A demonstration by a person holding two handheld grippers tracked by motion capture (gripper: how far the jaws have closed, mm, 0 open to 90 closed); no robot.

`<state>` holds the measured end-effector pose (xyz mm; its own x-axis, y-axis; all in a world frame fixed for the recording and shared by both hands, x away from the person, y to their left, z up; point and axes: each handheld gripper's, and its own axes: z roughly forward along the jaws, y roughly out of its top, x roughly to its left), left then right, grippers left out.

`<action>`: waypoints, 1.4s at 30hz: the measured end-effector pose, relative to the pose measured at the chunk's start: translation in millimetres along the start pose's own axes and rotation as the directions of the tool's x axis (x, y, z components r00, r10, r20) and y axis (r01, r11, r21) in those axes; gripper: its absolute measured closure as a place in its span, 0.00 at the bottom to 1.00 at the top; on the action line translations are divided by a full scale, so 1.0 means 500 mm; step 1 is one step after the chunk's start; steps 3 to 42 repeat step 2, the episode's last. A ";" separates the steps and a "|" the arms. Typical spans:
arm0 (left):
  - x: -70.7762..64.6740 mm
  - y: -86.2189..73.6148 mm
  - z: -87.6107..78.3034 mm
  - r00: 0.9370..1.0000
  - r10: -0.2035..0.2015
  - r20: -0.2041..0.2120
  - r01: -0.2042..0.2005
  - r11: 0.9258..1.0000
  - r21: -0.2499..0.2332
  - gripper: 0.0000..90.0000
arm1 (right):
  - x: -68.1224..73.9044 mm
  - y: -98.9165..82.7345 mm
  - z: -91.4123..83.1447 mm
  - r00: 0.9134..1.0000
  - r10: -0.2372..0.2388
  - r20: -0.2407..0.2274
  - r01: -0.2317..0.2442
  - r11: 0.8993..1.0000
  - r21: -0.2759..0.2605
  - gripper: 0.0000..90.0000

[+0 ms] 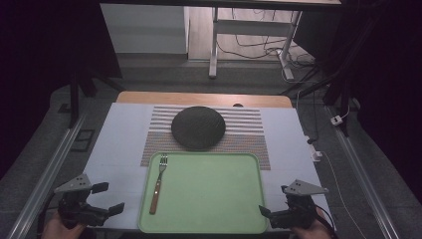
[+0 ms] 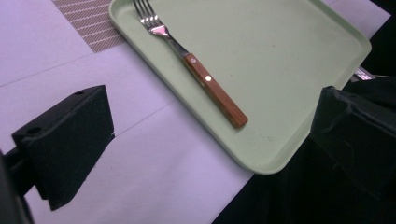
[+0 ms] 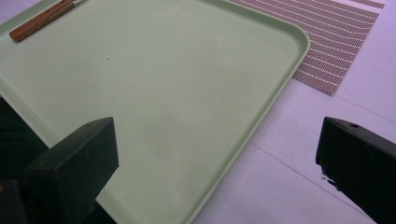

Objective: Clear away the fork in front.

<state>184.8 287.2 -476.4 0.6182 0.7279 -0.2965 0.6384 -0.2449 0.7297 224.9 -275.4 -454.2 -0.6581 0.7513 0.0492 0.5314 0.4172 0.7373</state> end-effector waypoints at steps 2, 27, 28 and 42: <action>0.003 0.001 0.000 1.000 -0.007 0.008 0.007 1.000 -0.007 0.00 | 0.000 -0.001 0.000 1.000 -0.006 0.002 0.006 1.000 0.002 0.00; 0.003 0.001 0.000 1.000 -0.007 0.008 0.007 1.000 -0.007 0.00 | 0.000 -0.001 0.000 1.000 -0.006 0.002 0.006 1.000 0.002 0.00; 0.003 0.001 0.000 1.000 -0.007 0.008 0.007 1.000 -0.007 0.00 | 0.000 -0.001 0.000 1.000 -0.006 0.002 0.006 1.000 0.002 0.00; 0.003 0.001 0.000 1.000 -0.007 0.008 0.007 1.000 -0.007 0.00 | 0.000 -0.001 0.000 1.000 -0.006 0.002 0.006 1.000 0.002 0.00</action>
